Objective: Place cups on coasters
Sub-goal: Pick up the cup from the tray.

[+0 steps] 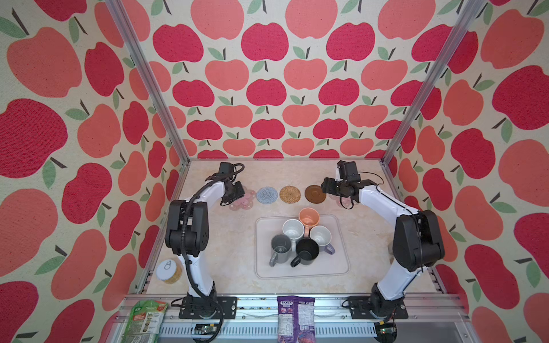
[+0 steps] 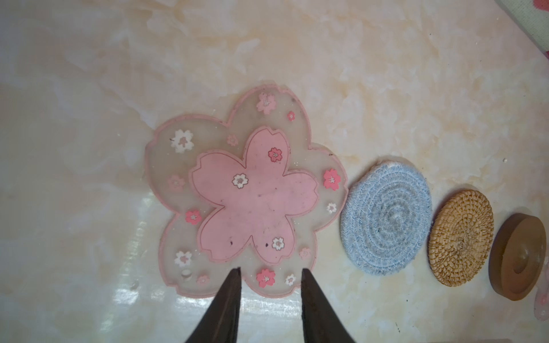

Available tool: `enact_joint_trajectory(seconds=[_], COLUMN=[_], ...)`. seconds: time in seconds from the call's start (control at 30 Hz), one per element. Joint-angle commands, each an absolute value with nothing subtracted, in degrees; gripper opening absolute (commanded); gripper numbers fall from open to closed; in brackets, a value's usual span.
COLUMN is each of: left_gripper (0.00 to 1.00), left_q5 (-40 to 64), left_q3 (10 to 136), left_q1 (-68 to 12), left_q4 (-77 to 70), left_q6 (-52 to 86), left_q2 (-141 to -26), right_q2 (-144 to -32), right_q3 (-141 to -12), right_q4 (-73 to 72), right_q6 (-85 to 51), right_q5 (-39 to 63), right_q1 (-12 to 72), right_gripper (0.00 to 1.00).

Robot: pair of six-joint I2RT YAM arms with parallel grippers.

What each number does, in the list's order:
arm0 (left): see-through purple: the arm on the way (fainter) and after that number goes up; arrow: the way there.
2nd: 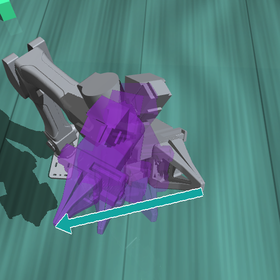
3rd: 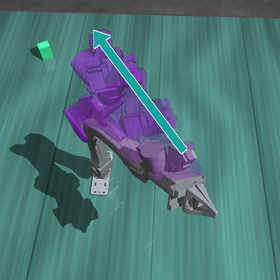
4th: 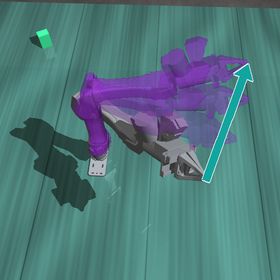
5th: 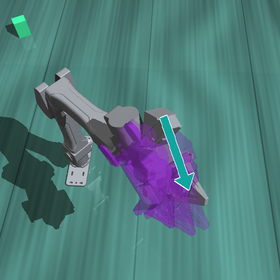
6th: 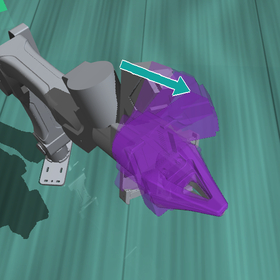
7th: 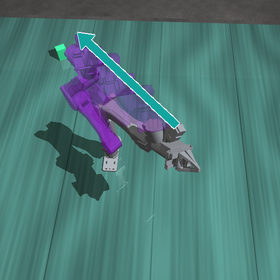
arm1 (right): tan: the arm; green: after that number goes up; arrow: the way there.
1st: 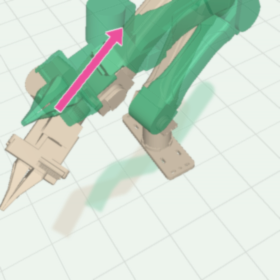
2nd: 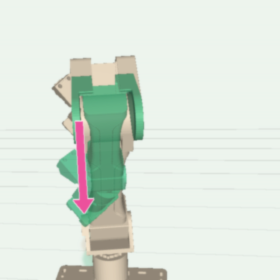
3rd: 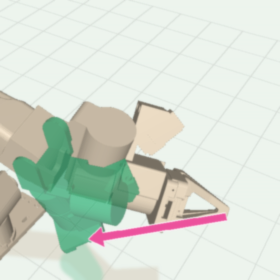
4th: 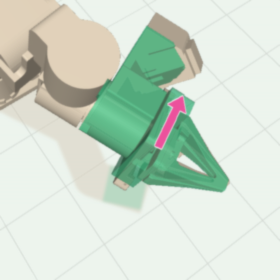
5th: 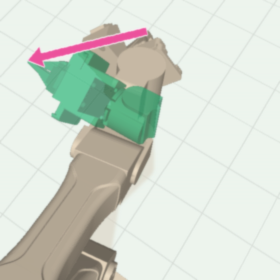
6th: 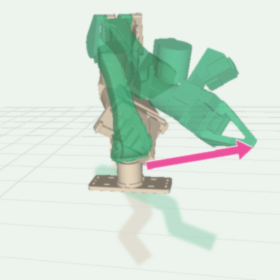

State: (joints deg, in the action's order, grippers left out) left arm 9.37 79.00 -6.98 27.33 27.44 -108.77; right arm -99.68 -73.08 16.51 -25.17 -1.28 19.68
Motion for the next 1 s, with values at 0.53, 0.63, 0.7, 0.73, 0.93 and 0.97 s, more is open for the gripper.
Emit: enact_joint_trajectory(seconds=[0.53, 0.63, 0.7, 0.73, 0.93, 0.97], left_gripper=[0.38, 0.38, 0.38, 0.38, 0.38, 0.38], left_q5=[6.7, 6.2, 5.9, 5.7, 5.1, 5.0], left_q3=[77.3, 77.0, 76.9, 76.8, 76.2, 76.0], left_q1=[-6.9, -7.1, -7.5, -7.6, -8.5, -8.6], left_q4=[28.6, 29.2, 29.7, 29.9, 30.7, 30.7], left_q6=[24.6, 24.6, 24.5, 24.4, 24.4, 24.4], left_q2=[-102.3, -101.6, -101.1, -100.9, -99.1, -98.8], right_q2=[-93.4, -92.1, -91.1, -90.6, -88.0, -87.6], right_q3=[-69.6, -68.2, -67.3, -66.7, -64.7, -64.4], right_q4=[19.5, 19.5, 19.4, 19.4, 19.5, 19.6], right_q6=[-24.2, -23.9, -24.0, -23.9, -23.8, -23.7], right_q5=[-5.0, -5.5, -5.6, -5.7, -6.0, -6.0], right_q1=[17.0, 16.6, 16.4, 16.3, 15.0, 14.9], right_gripper=[0.74, 0.74, 0.74, 0.74, 0.74, 0.74])
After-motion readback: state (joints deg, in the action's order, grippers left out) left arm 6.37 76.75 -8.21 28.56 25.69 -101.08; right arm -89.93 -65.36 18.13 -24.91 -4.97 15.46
